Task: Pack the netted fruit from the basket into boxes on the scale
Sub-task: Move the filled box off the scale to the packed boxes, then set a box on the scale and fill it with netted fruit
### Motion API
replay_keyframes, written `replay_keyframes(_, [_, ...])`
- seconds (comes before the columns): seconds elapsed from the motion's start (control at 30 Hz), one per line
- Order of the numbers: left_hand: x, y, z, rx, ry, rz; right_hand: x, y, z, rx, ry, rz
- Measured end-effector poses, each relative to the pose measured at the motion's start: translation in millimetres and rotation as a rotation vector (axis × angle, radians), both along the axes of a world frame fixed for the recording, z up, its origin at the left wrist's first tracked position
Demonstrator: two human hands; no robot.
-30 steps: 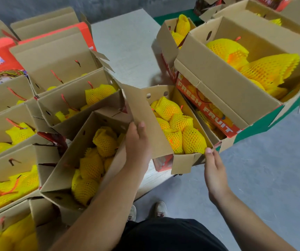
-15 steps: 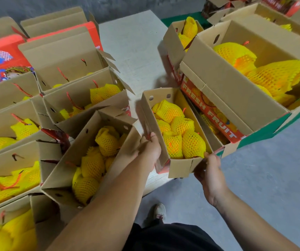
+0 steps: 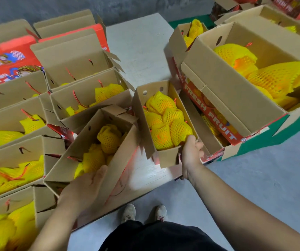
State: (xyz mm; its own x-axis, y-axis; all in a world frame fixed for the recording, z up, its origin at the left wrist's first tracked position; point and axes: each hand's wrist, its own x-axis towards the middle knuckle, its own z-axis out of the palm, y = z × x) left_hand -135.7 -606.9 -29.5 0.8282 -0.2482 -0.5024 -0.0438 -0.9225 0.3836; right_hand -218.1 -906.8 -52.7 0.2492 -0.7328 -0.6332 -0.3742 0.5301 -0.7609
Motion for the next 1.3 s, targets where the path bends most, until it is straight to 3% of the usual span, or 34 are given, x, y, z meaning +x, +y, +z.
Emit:
replay_keyframes(0.13, [-31.6, -40.7, -12.9, -0.108, -0.153, 0.081, -5.6, 7.2, -2.7, 0.062, -0.075, -0.143])
replay_keyframes(0.23, [-32.6, -46.7, -9.5, -0.211, -0.102, 0.057, -19.3, 56.0, -3.4, 0.052, -0.040, -0.096])
replay_keyframes(0.3, [-28.6, -31.7, -2.7, -0.289, -0.148, 0.035, -25.1, 93.1, -7.4, 0.179, -0.042, 0.026])
replay_keyframes(0.37, [-28.9, -5.3, -5.6, -0.309, -0.385, 0.107, -26.9, 124.8, -7.7, 0.369, -0.090, 0.199])
replay_keyframes(0.43, [-38.9, 20.2, -12.3, -0.191, -0.575, 0.203, -21.2, 148.0, -2.5, 0.433, -0.123, 0.464])
replay_keyframes(0.47, [-45.1, 29.3, -17.2, -0.145, -0.580, 0.264, -14.7, 156.2, 0.2, 0.395, -0.120, 0.601])
replay_keyframes(0.53, [-51.2, 35.6, -24.0, -0.172, -0.513, 0.407, 1.4, 170.1, 6.6, 0.306, -0.088, 0.772])
replay_keyframes(0.63, [-44.2, 26.4, -14.7, -0.471, -0.139, 0.783, 19.5, 189.9, 14.0, 0.167, -0.069, 0.761])
replay_keyframes(0.73, [-46.7, 29.2, -8.2, -0.553, 0.129, 0.804, 9.4, 199.5, 11.8, 0.014, -0.075, 0.763])
replay_keyframes(0.83, [-68.1, 38.2, -14.4, -0.524, 0.163, 0.751, -9.4, 190.4, 17.0, 0.020, -0.071, 0.743])
replay_keyframes(0.87, [-74.2, 42.9, -18.4, -0.532, 0.155, 0.787, -12.8, 187.3, 21.7, -0.083, -0.024, 0.722])
replay_keyframes(0.97, [-90.2, 53.5, -22.8, -0.475, 0.141, 0.877, -2.4, 179.7, 35.3, -0.708, 0.142, 0.658])
replay_keyframes(1.03, [-103.0, 51.3, -21.2, -0.531, 0.208, 0.969, 20.7, 168.3, 44.1, -0.984, 0.207, 0.746])
replay_keyframes(1.1, [-111.9, 40.2, -11.7, -0.725, 0.367, 1.089, 49.1, 149.7, 50.4, -1.083, 0.298, 0.957])
replay_keyframes(1.17, [-107.6, 29.7, -4.9, -0.851, 0.436, 1.197, 73.7, 133.5, 51.7, -1.053, 0.399, 1.137])
replay_keyframes(1.3, [-105.1, 15.6, 3.9, -0.697, 0.477, 1.114, 101.3, 115.8, 44.3, -1.176, 0.614, 1.269])
